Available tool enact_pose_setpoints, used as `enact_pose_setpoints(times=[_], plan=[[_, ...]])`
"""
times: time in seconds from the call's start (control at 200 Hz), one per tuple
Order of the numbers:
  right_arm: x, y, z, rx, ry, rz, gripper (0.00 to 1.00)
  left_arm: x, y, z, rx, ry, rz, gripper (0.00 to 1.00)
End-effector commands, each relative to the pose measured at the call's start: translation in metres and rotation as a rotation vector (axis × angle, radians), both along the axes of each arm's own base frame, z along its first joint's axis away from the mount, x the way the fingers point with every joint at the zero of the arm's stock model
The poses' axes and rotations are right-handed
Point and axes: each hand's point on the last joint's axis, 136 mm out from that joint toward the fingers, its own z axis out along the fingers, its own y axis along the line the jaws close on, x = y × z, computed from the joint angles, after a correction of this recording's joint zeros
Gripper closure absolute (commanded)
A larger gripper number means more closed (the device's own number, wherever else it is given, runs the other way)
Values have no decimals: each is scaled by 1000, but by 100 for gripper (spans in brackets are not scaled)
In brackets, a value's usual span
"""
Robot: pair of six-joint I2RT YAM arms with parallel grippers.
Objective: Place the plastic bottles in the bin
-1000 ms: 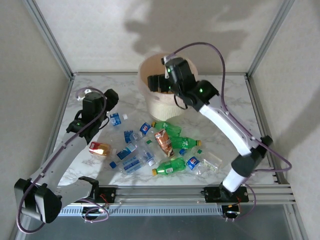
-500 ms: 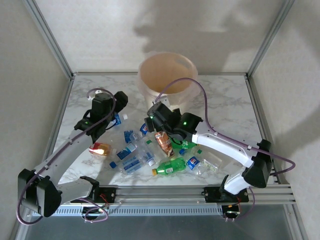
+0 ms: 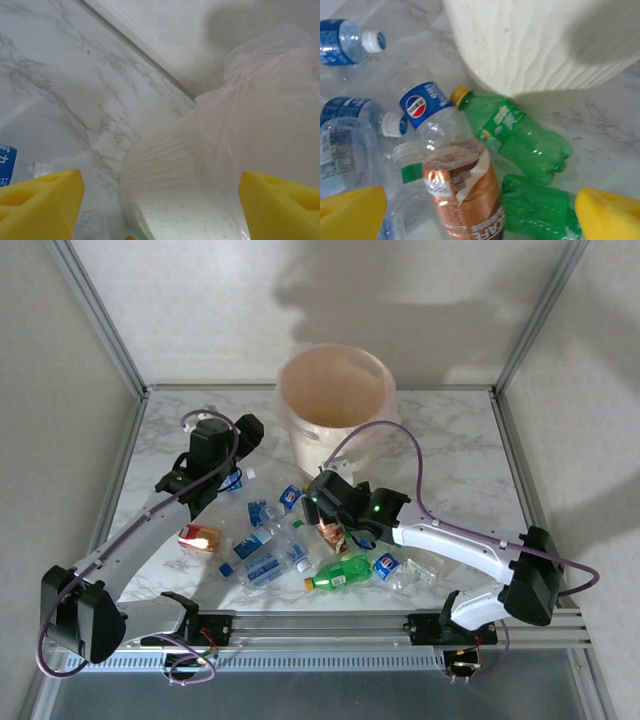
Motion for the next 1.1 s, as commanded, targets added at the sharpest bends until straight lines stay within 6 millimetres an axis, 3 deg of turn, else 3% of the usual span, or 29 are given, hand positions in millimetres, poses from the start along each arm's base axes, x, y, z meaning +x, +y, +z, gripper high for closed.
enact_pose_setpoints(times=[0.0,0.25,0.516,1.096], plan=[[-11,10,-28,-4,81,47,6,3,-11,16,-20,-40,-31,19],[-1,1,-63,-68,162,16,14,0,-10,12,2,-31,-35,19],[-5,3,-82,-113,195,46,18,-4,-8,6,2,-23,-31,19],[11,9,-96,-167,149,43,24,-6,-8,-3,3,-7,-34,20]])
